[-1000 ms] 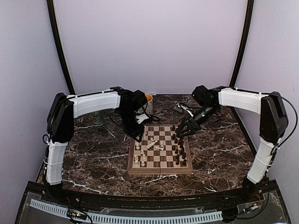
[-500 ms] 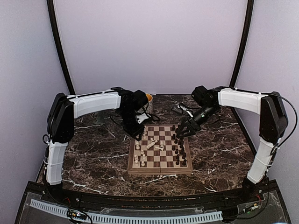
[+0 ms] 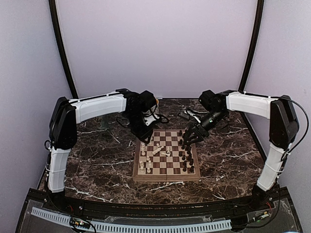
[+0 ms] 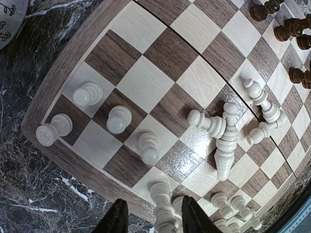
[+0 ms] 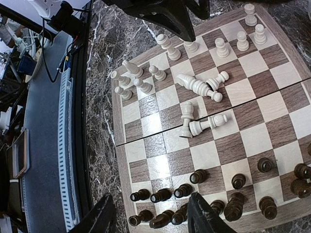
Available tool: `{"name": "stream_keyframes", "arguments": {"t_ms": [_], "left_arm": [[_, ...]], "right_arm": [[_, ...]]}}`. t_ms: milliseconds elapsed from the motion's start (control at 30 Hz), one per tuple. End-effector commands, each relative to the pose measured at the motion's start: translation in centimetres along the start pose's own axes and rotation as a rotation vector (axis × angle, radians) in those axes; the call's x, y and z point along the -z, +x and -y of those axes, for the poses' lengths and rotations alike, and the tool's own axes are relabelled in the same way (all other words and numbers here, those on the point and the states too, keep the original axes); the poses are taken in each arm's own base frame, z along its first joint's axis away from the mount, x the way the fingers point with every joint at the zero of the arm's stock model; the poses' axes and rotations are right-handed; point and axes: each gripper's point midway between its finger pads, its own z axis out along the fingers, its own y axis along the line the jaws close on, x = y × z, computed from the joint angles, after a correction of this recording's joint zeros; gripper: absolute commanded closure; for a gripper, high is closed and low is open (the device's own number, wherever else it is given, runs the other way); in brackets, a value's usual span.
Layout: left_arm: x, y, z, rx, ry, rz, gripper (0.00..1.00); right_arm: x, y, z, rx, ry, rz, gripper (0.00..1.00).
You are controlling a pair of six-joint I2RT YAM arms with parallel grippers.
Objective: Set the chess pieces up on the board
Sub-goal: Place the queen at d1, then pick up the chess pile from the chessboard.
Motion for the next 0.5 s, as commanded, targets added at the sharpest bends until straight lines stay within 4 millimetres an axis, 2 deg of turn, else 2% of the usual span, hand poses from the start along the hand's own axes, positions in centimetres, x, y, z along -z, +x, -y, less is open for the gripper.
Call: {"name": "stream_keyframes", "arguments": {"t_ms": [0,133,267,467], "left_arm": [[4.5,-2.6,0.6,-0.04,-0.032,0.162,0.57],[6.0,-3.5,1.9,-0.099,-0.051,0.272,0.56],[7.4,-3.9,1.6,-0.068,-0.09,0.387,0.56],[10.7,-3.8,0.0,0.049,-0.138,0.605,0.56]], "right_arm": [[0.1,-0.7,-0.6,0.021,-0.016,0.007,0.5],[0.6,-1.4,-0.1,0.027,0.031,0.012,0.51],[0.7,-1.9,1.4,0.023,0.148,0.0,0.54],[-1.9,-1.9,0.9,0.088,0.237,-0.098,0.62]]}}
